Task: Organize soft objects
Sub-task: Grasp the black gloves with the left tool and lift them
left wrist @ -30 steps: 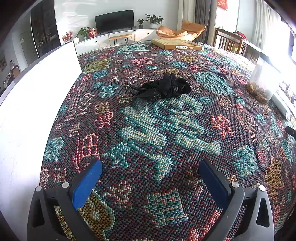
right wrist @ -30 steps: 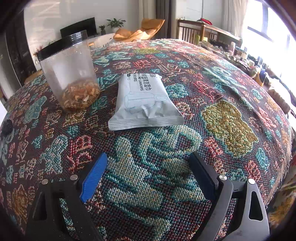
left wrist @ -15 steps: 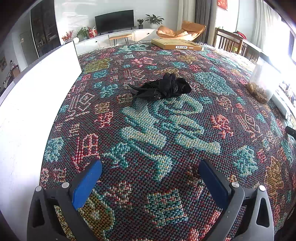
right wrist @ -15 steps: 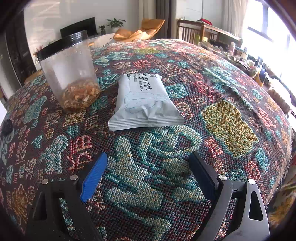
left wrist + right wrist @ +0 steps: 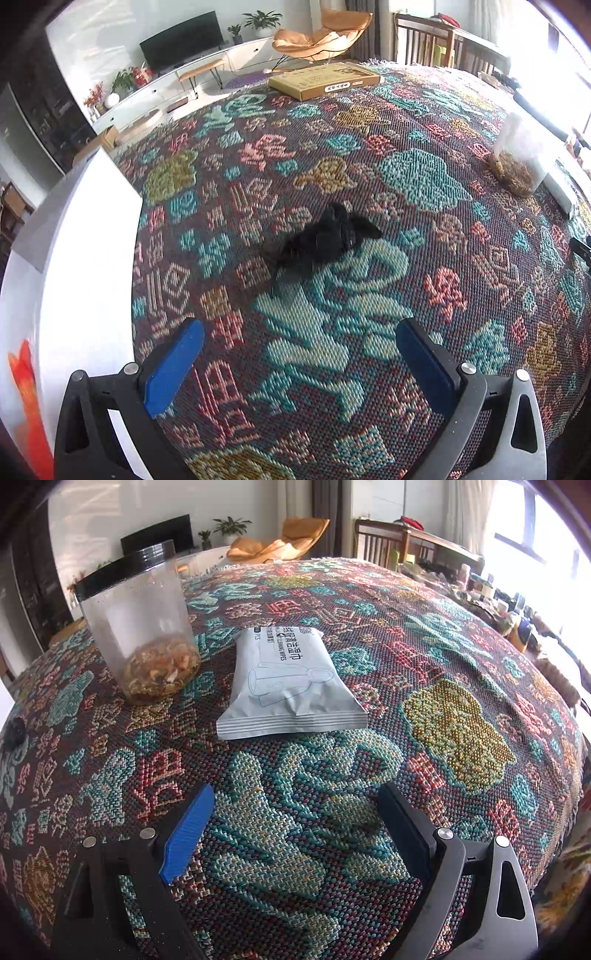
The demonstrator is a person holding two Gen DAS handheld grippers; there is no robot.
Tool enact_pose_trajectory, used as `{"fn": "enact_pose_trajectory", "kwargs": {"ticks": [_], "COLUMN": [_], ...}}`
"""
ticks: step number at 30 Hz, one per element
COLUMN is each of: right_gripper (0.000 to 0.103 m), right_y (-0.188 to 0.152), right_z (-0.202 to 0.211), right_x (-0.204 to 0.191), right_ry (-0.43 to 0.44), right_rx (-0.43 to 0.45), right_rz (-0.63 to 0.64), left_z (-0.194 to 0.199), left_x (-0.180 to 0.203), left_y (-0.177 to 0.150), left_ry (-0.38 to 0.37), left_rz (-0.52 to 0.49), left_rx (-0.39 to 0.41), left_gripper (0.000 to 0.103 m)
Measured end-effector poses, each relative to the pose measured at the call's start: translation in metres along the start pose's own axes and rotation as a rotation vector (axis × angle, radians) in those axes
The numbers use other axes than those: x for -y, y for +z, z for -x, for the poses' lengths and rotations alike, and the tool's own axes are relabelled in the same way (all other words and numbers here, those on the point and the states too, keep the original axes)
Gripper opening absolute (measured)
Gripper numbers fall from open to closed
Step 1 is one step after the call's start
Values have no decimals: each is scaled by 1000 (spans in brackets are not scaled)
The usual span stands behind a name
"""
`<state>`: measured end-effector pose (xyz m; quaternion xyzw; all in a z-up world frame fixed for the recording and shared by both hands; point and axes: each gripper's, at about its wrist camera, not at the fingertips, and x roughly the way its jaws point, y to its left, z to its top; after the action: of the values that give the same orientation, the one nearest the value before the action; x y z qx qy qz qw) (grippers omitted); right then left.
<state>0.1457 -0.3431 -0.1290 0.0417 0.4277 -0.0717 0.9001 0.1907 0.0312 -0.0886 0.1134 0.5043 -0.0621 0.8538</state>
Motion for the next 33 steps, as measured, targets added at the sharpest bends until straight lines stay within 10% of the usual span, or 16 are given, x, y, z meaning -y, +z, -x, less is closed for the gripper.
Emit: {"fn": "enact_pose_trajectory", "kwargs": {"ticks": [11, 16, 21, 24, 33], "right_gripper": [92, 92, 92, 92, 92], "right_y": [0, 0, 0, 0, 0], "right_z": [0, 0, 0, 1, 1], "right_x": [0, 0, -1, -2, -1], "right_ry": [0, 0, 1, 2, 2], "right_rx": [0, 1, 1, 1, 2], "right_rz": [0, 0, 3, 3, 2], "left_z": [-51, -52, -50, -39, -42], "left_x": [4, -16, -5, -4, -3], "left_y": [40, 43, 39, 39, 67], "left_ry": [-65, -145, -98, -57, 31], "left_rz": [-120, 33, -53, -78, -136], "left_rx": [15, 25, -5, 5, 73], "left_gripper": [76, 18, 27, 87, 89]}}
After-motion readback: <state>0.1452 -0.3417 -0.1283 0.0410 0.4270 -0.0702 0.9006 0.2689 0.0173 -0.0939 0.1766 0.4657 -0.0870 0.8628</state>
